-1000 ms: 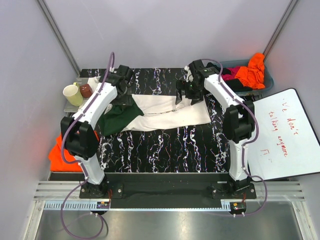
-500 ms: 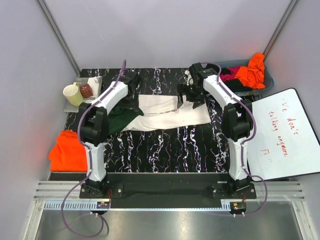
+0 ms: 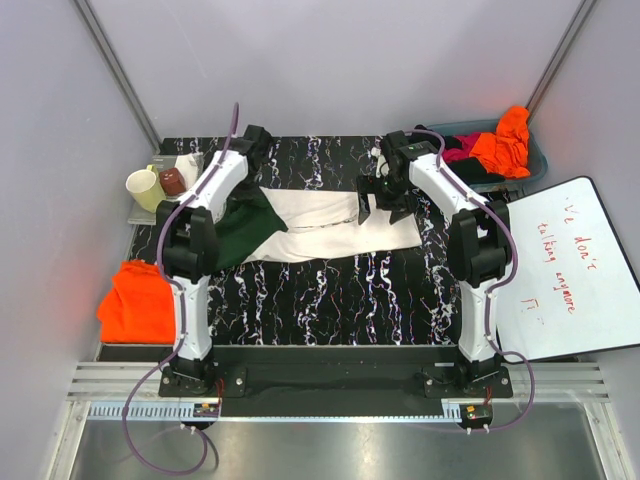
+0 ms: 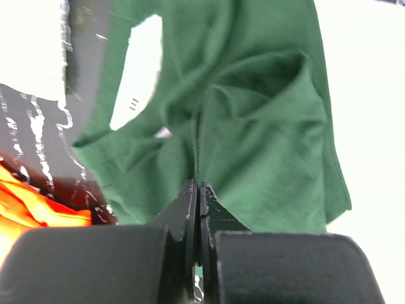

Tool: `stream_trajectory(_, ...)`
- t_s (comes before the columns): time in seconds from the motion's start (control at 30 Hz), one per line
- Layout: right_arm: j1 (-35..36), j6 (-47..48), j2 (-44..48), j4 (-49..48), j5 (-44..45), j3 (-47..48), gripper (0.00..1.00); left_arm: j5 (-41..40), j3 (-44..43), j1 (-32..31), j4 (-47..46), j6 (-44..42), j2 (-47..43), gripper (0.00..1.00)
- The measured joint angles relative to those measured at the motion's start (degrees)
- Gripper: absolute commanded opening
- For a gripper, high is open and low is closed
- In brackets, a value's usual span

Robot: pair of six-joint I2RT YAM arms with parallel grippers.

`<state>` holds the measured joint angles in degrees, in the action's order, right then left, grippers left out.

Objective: Fold and stack the t-shirts
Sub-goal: Fold the tshirt

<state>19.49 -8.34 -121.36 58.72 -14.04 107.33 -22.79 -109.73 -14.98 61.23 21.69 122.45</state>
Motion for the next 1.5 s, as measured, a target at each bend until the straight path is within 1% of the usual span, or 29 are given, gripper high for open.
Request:
stream_trajectory(0.17, 0.0, 0.46, 0.0, 0.24, 0.09, -0.74, 1.0, -2.82, -2.12, 1.84, 1.68, -0.28, 0.17, 0.0)
stream_trajectory(0.27, 0.0, 0.55, 0.0, 0.28, 0.09, -0.74, 1.0, -6.75, -4.39, 2.4, 3.08, -1.16, 1.01, 0.0)
stream_trajectory(0.43, 0.0, 0.59, 0.0, 0.33, 0.09, -0.9, 1.0, -16.17, -12.33, 2.78, 5.18, -3.93, 5.86, 0.0)
stream_trajectory(0.5, 0.0, 0.59, 0.09, 0.31, 0.13, -1.36, 1.0, -19.28, -16.5, 2.95, 5.16, -5.68, 8.81, 0.0)
stream_trajectory(0.57, 0.0, 0.59, 0.39, 0.31, 0.31, -2.19, 1.0, -21.07, -18.36, 3.02, 4.15, -6.97, 10.62, 0.0)
stream_trajectory(0.7, 0.0, 0.59, 1.81, 0.81, 1.16, -4.72, 1.0, -22.69, -18.84, 3.23, 1.62, -9.2, 11.96, 0.0)
stream_trajectory(0.9, 0.0, 0.57, 5.35, 1.22, 1.75, -9.05, 1.0, -22.93, -20.13, 3.45, -3.8, -11.28, 12.02, 0.0)
stream_trajectory(0.97, 0.0, 0.57, 6.1, 1.36, 2.49, -10.01, 1.0, -22.75, -20.35, 3.45, -5.84, -11.87, 12.02, 0.07)
stream_trajectory(1.0, 0.0, 0.57, 6.25, 1.44, 2.62, -10.23, 1.0, -22.64, -20.44, 3.48, -6.54, -12.26, 12.11, 0.14)
stream_trajectory(1.03, 0.0, 0.55, 6.4, 1.6, 2.69, -10.4, 1.0, -22.49, -20.52, 3.52, -7.28, -12.61, 12.31, 0.28)
stream_trajectory(1.07, 0.0, 0.57, 6.49, 1.7, 2.71, -10.51, 1.0, -22.27, -20.72, 3.58, -7.8, -12.87, 12.59, 0.58)
stream_trajectory(1.1, 0.0, 0.57, 6.49, 1.81, 2.93, -10.51, 1.0, -22.05, -20.74, 3.72, -8.37, -13.09, 12.9, 0.8)
stream_trajectory(1.13, 0.0, 0.57, 6.49, 1.9, 3.06, -10.51, 1.0, -22.01, -20.74, 3.87, -8.61, -13.57, 13.33, 0.99)
stream_trajectory(1.37, 0.0, 0.46, 6.49, 2.78, 4.09, -9.7, 1.0, -22.43, -20.52, 5.22, -8.55, -13.66, 14.88, 0.99)
stream_trajectory(1.5, 0.0, 0.11, 6.49, 2.64, 4.46, -7.28, 1.0, -19.3, -16.06, 5.4, -8.24, -11.72, 10.14, 0.99)
